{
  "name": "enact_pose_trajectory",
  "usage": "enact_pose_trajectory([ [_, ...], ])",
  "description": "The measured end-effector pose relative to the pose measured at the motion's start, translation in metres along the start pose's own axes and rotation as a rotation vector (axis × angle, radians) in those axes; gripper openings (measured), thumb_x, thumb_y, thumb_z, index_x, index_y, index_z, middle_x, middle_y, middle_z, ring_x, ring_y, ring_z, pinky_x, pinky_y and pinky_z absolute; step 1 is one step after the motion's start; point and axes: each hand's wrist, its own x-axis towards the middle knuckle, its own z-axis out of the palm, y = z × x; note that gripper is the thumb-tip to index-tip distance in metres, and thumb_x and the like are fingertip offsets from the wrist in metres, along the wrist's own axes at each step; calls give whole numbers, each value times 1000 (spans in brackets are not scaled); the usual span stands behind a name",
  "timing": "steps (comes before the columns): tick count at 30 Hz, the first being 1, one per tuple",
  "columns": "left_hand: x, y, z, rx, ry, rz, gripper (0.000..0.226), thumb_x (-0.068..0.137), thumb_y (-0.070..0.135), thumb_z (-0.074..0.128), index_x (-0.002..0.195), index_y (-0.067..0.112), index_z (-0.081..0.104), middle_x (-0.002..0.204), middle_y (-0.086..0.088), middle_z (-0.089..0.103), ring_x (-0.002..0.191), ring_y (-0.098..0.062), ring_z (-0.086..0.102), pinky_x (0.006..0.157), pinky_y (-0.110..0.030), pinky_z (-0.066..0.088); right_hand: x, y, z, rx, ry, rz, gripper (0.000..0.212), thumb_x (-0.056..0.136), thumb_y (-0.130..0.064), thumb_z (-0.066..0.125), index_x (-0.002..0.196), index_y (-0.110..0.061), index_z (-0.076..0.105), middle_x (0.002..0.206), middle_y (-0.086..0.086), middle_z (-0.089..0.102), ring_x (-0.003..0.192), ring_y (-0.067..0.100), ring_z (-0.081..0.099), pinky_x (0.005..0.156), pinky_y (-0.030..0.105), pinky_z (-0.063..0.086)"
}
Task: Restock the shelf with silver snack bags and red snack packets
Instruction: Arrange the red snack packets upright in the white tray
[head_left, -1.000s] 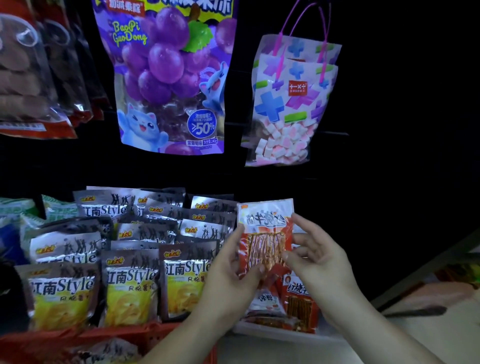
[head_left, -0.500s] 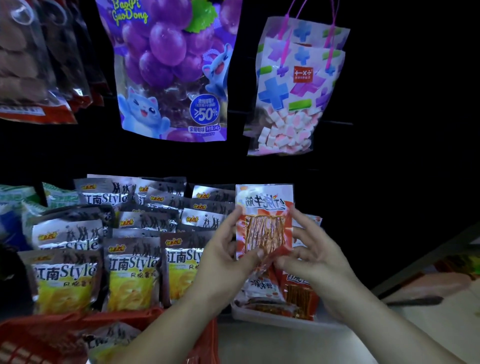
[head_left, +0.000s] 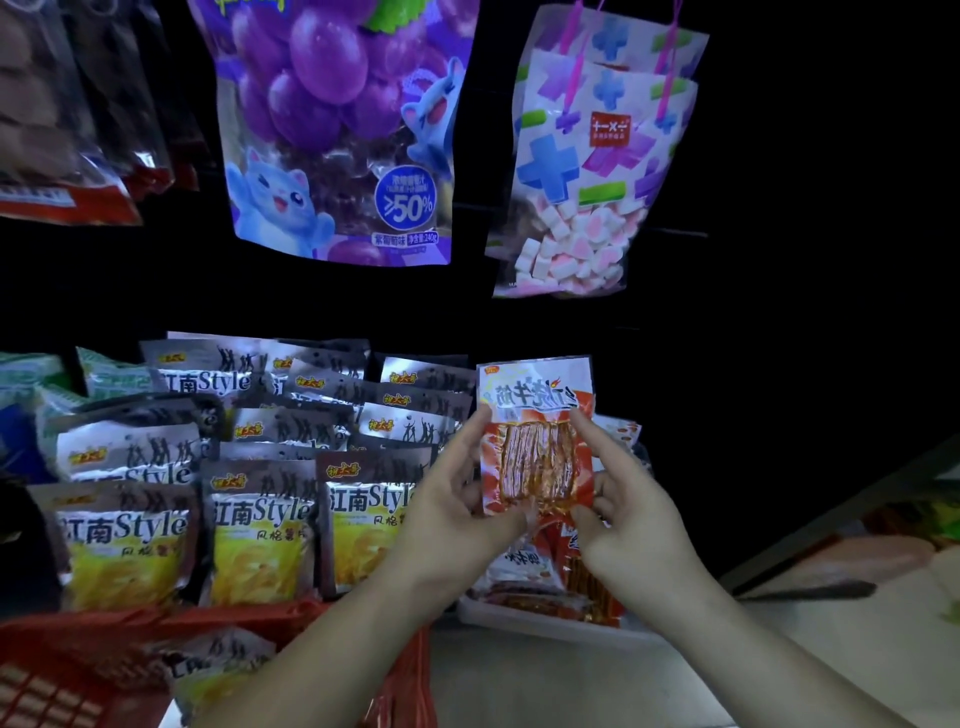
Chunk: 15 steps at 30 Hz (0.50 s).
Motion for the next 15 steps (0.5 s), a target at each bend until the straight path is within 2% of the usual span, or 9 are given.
enact_pose_trajectory([
  [2,-1,1,-2,35,-50,-7,107,82,-10,78,156,47,26,139,13,61,121,-14,66,93,-38,60,0,1,-1,-24,-8,-6,88,95,15,56,143,-55,32,142,-17,45,116,-5,58,81,5,48],
  [5,-2,2,-2,148,-92,13,110,85,-5,77,158,51,16,130,20,65,117,-12,68,94,-37,59,0,8,-4,-44,-21,23,91,94,11,62,144,-56,29,140,-2,50,117,6,60,78,13,55],
  [6,-1,1,-1,183,-93,19,109,87,-4,76,156,55,15,131,16,65,117,-12,68,94,-37,60,1,11,-4,-99,-8,20,91,93,7,66,144,-59,29,139,-5,49,118,7,59,79,15,56],
  [8,-2,2,0,311,-93,87,105,91,0,72,154,61,14,142,14,55,118,-10,66,94,-37,59,4,14,-5,-241,98,-10,85,89,-5,75,145,-56,36,145,-13,40,130,7,50,93,23,56],
  [10,-5,1,3,558,-96,243,100,93,1,67,156,56,13,146,20,44,120,-4,62,98,-34,56,5,13,-6,-257,240,-56,65,86,-23,81,136,-53,52,145,-18,38,133,5,47,101,29,52],
  [12,-9,-3,9,749,-88,437,88,90,-3,62,159,40,26,147,17,45,128,-1,54,105,-30,49,6,4,-4,-33,220,-49,45,84,-41,76,125,-51,62,133,-22,57,120,4,60,94,29,55],
  [14,-11,-10,17,815,-76,591,67,86,-3,61,146,25,50,148,12,49,131,-9,52,106,-34,47,6,-4,-1,305,117,69,42,83,-41,72,124,-45,67,119,-16,73,111,7,69,94,34,57],
  [15,-13,-13,20,807,-83,615,56,86,0,61,136,24,58,149,12,49,130,-12,52,104,-35,47,7,-4,-2,369,114,104,40,86,-36,72,125,-42,68,116,-13,74,109,8,71,94,36,58],
])
